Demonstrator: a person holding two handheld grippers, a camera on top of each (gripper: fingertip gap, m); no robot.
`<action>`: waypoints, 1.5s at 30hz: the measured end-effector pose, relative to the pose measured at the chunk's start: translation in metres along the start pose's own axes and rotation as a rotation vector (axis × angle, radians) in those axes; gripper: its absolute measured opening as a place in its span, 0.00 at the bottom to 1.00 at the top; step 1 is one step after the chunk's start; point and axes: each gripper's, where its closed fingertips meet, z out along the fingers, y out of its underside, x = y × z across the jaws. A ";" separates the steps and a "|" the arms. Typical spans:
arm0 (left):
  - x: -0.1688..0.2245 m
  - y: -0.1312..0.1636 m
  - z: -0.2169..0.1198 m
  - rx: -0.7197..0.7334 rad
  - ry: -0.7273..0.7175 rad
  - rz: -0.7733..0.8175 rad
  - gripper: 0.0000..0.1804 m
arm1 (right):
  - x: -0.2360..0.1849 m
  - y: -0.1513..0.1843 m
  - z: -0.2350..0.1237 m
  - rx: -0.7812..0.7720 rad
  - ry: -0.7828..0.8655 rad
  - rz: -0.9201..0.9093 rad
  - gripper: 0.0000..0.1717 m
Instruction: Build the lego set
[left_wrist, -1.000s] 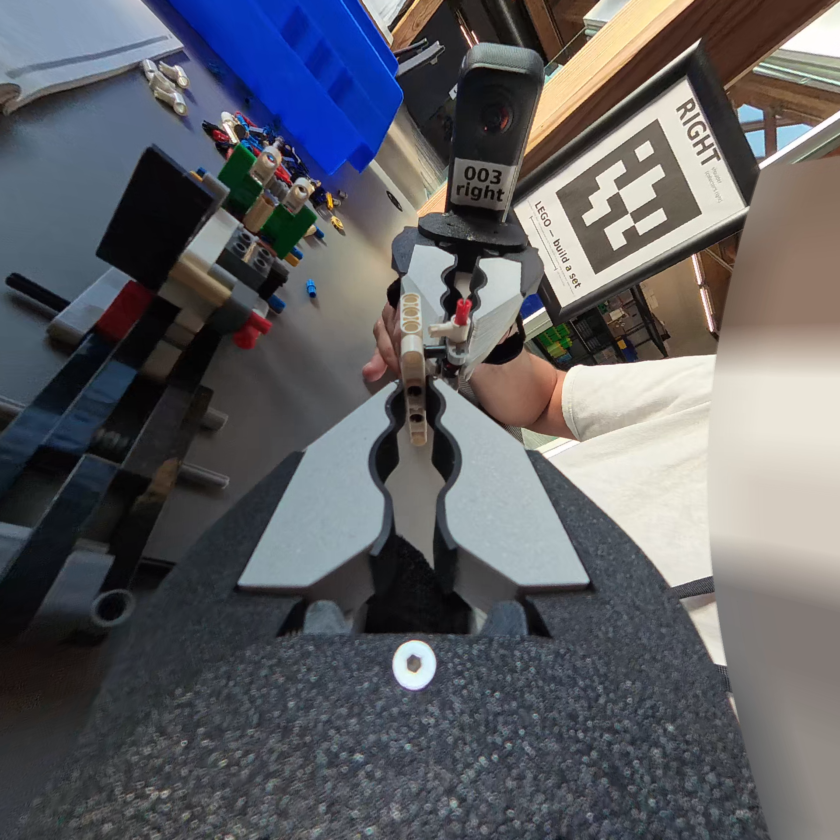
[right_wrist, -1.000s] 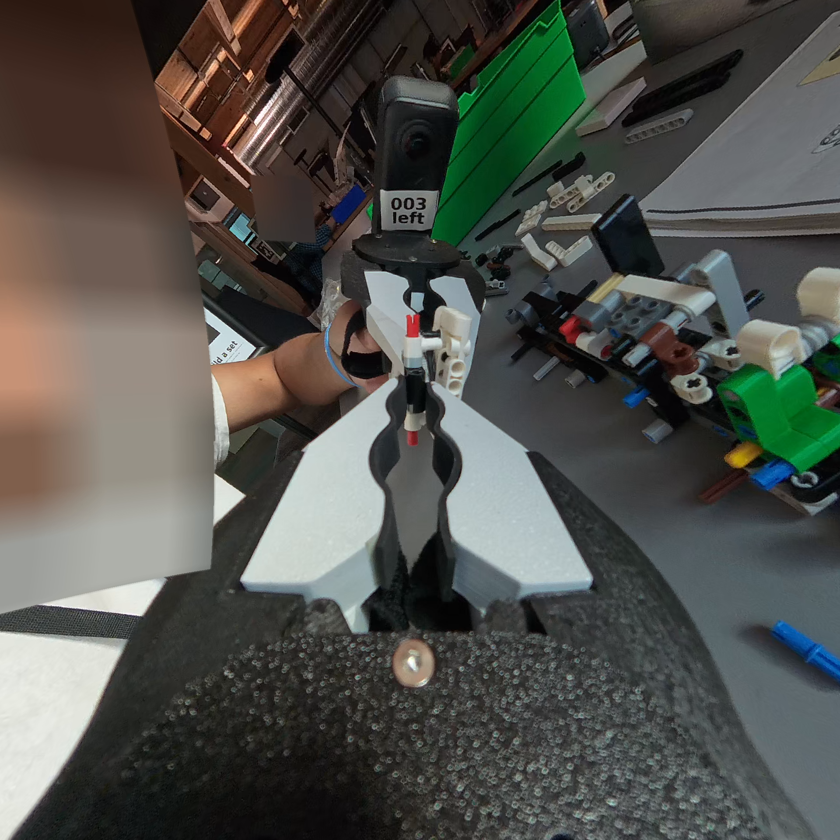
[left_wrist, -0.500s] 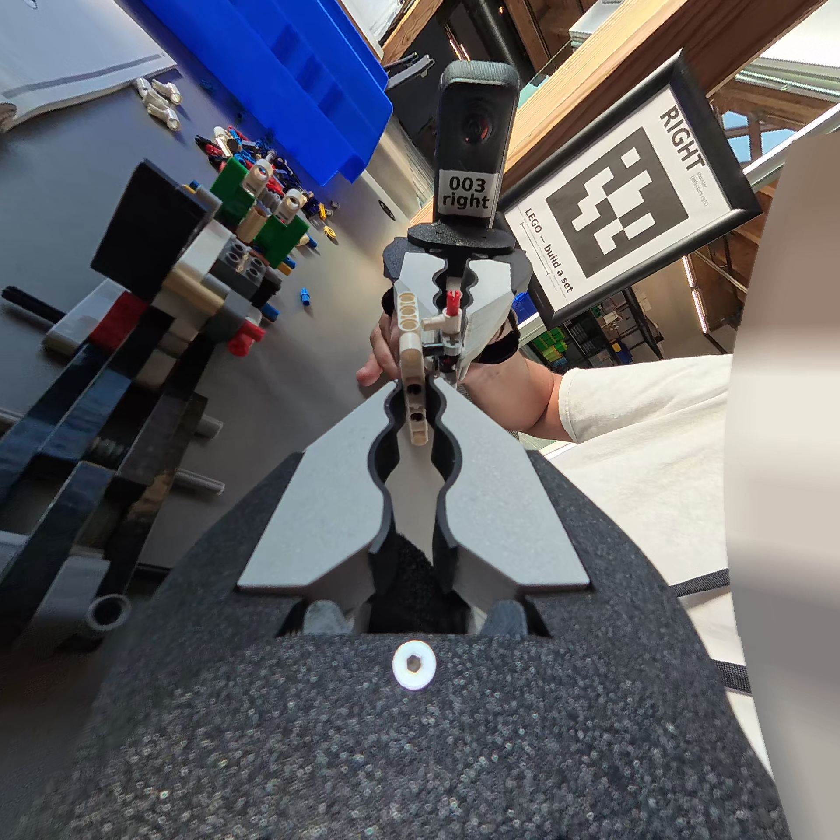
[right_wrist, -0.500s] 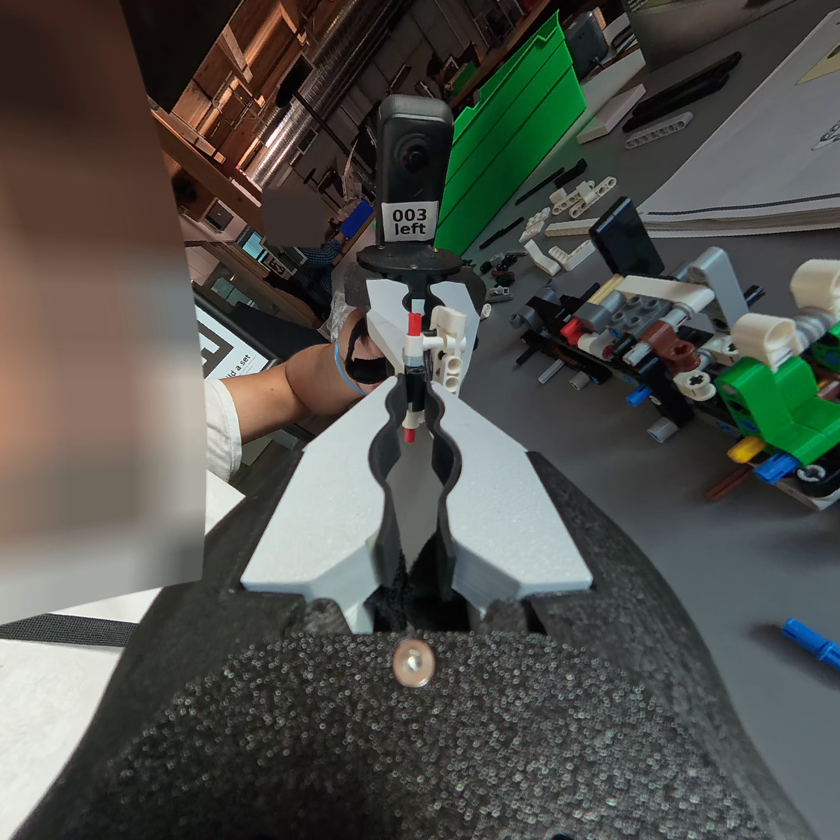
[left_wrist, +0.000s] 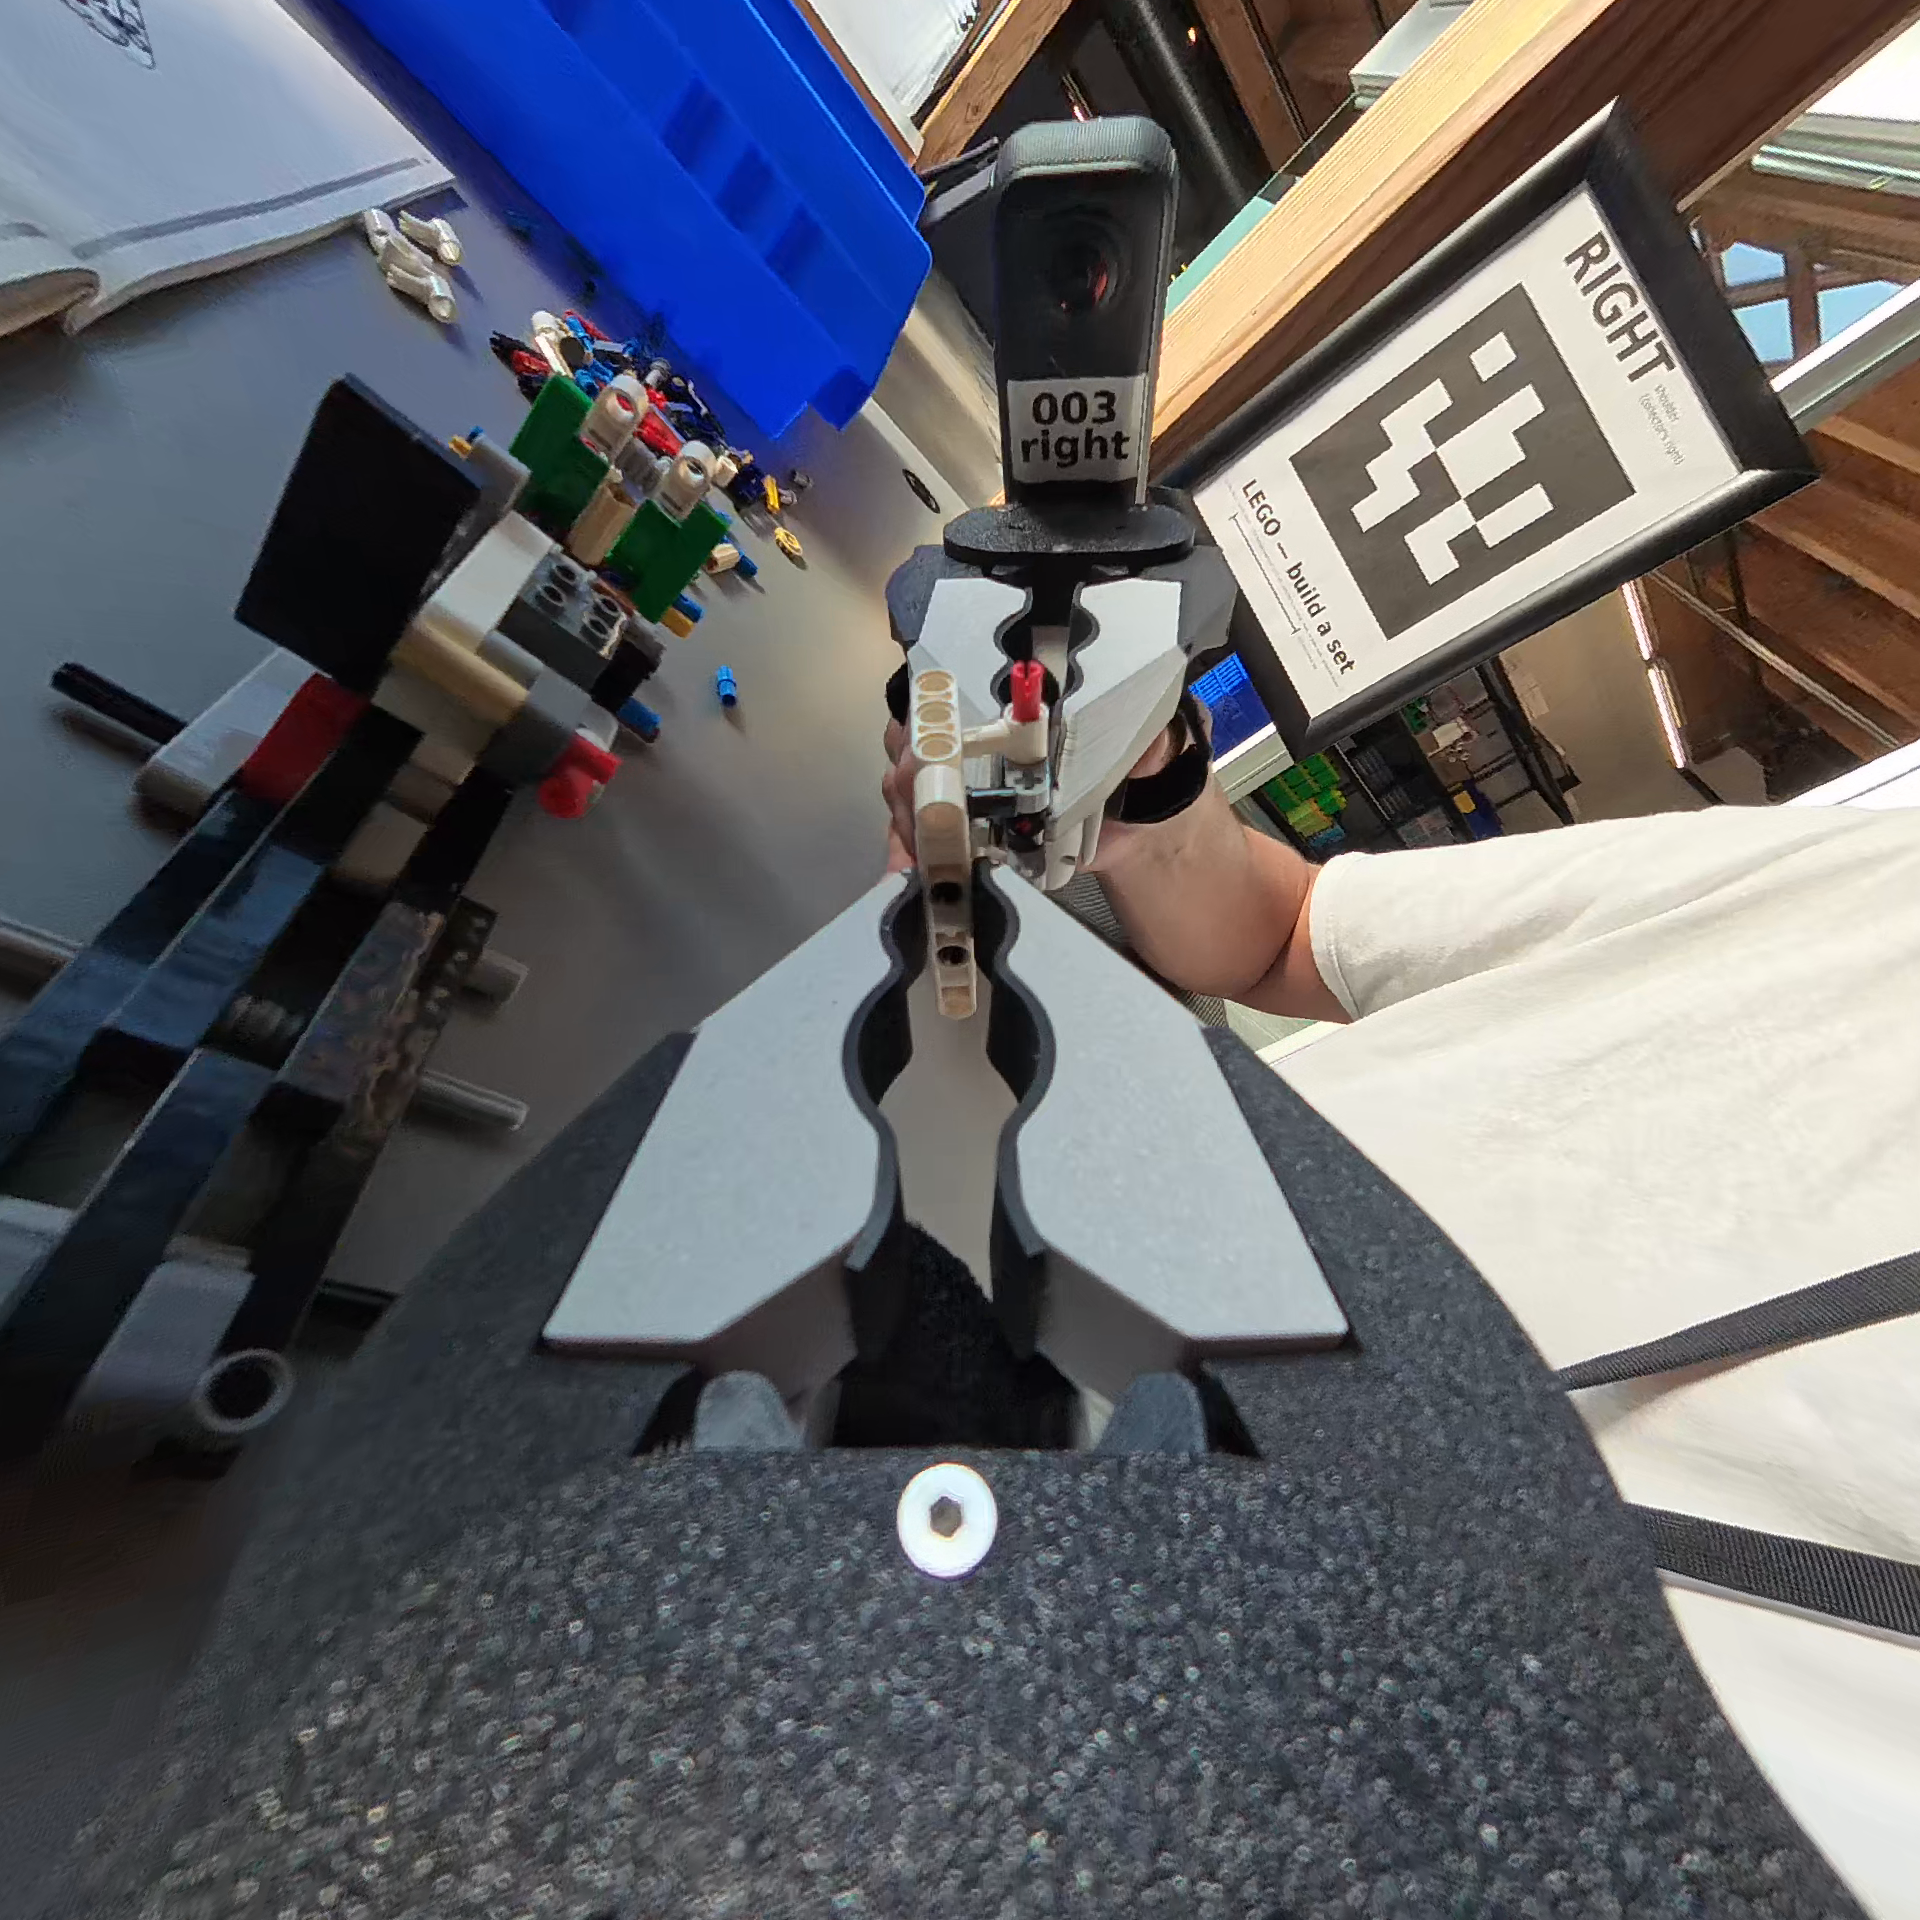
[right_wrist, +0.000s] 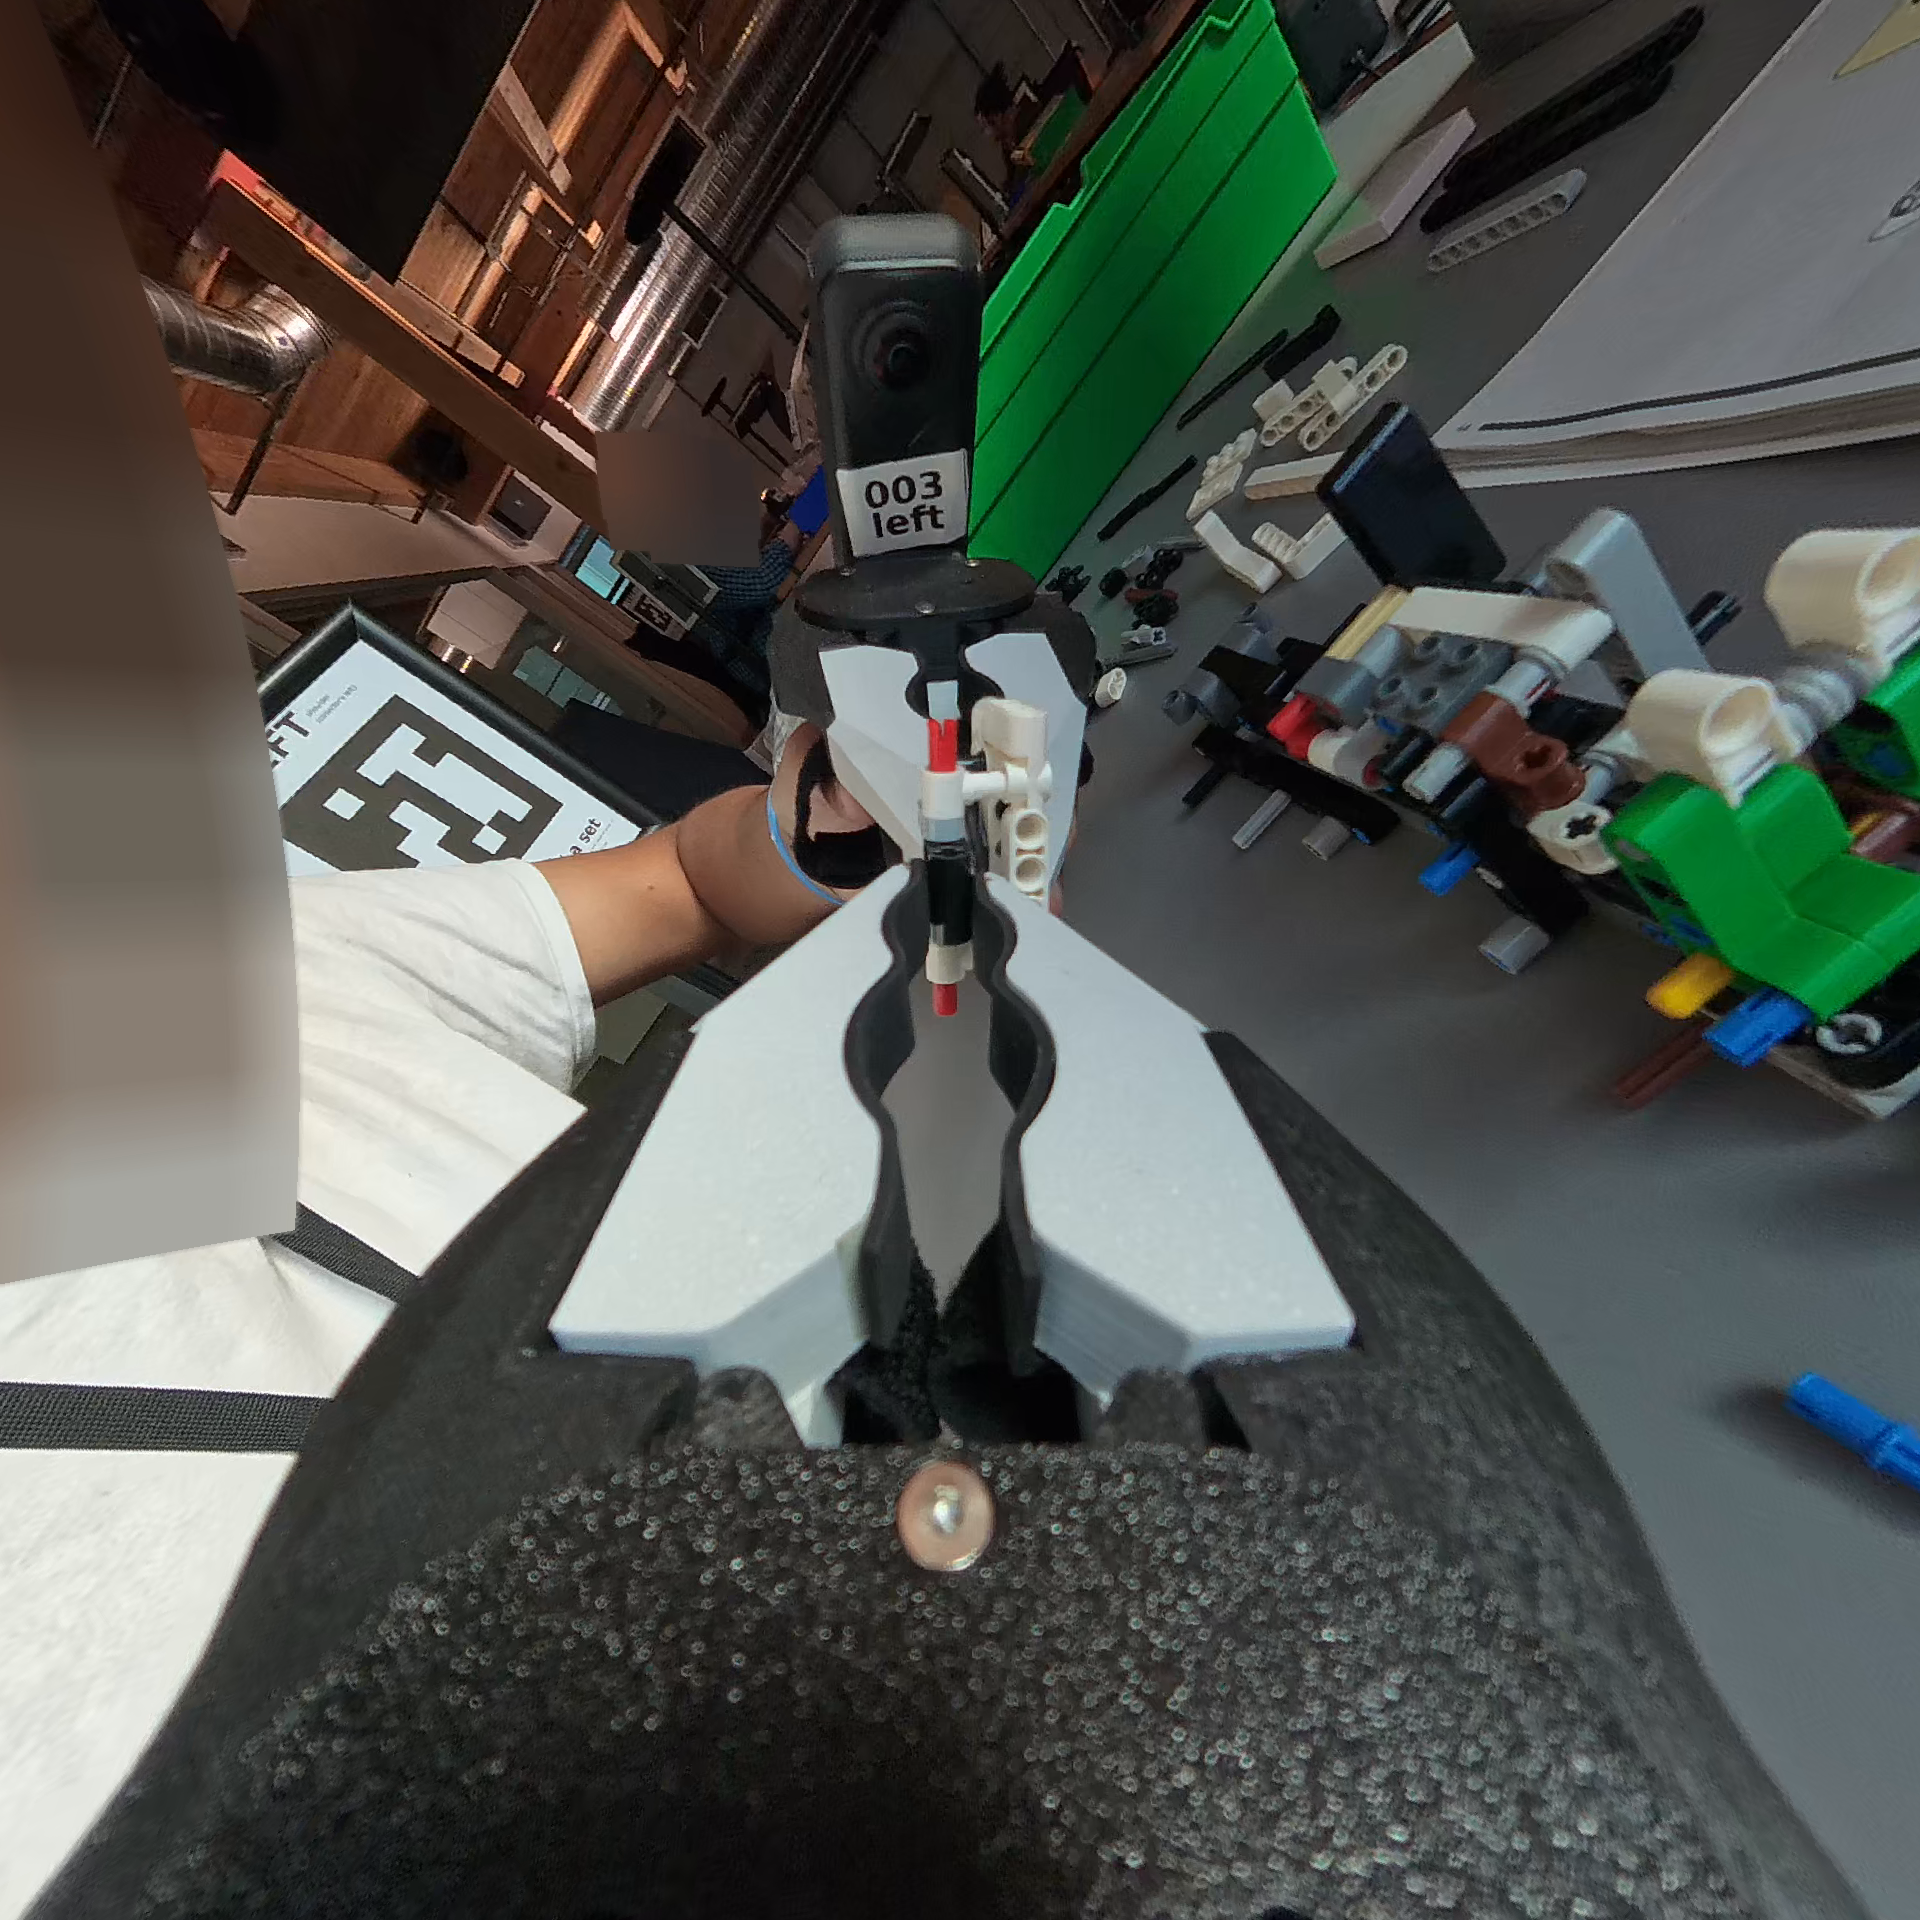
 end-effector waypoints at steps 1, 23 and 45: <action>-0.002 0.000 0.000 -0.002 -0.011 0.004 0.03 | 0.002 0.000 0.000 0.001 0.016 -0.009 0.03; -0.011 0.004 0.001 -0.033 -0.093 0.056 0.03 | 0.014 0.004 0.001 -0.054 0.269 -0.317 0.04; -0.005 0.004 0.002 -0.034 -0.065 0.089 0.03 | 0.018 0.000 -0.003 -0.062 0.313 -0.352 0.16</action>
